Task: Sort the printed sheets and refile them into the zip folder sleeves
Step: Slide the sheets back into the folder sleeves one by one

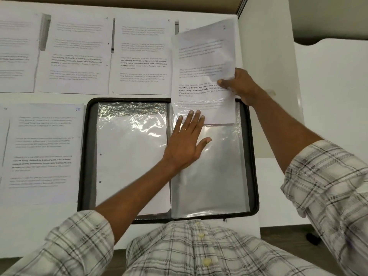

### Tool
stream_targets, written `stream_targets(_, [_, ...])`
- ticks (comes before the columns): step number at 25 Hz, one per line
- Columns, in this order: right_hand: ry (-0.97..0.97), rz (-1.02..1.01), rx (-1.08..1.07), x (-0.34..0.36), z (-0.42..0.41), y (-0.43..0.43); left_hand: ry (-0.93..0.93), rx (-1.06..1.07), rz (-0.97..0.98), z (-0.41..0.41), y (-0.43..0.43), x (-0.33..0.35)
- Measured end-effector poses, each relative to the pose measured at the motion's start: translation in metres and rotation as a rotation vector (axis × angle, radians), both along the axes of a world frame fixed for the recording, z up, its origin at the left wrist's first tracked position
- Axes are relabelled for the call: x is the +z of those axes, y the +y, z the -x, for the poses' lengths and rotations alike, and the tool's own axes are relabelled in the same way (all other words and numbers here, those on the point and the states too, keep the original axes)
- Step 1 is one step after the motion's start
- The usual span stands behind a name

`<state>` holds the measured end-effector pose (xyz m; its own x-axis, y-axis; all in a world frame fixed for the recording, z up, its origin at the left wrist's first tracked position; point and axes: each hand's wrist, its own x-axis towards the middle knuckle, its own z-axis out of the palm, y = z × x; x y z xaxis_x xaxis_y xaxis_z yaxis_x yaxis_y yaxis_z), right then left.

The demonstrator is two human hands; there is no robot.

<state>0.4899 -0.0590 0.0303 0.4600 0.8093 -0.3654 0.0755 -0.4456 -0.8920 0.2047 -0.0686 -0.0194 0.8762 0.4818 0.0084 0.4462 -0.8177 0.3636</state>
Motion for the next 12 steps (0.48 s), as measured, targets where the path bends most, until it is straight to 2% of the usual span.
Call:
stream_targets(6, [0.006,0.154,0.037,0.004,0.004,-0.006,0.010,-0.021,-0.055,0.004,-0.011,0.000])
stream_targets(9, [0.027,0.088,-0.056,0.005,0.014,-0.010,0.007,-0.020,-0.048,0.004,-0.021,0.000])
stream_targets(12, [0.050,0.142,-0.009,0.010,0.024,-0.017,0.020,-0.018,-0.031,0.003,-0.031,-0.002])
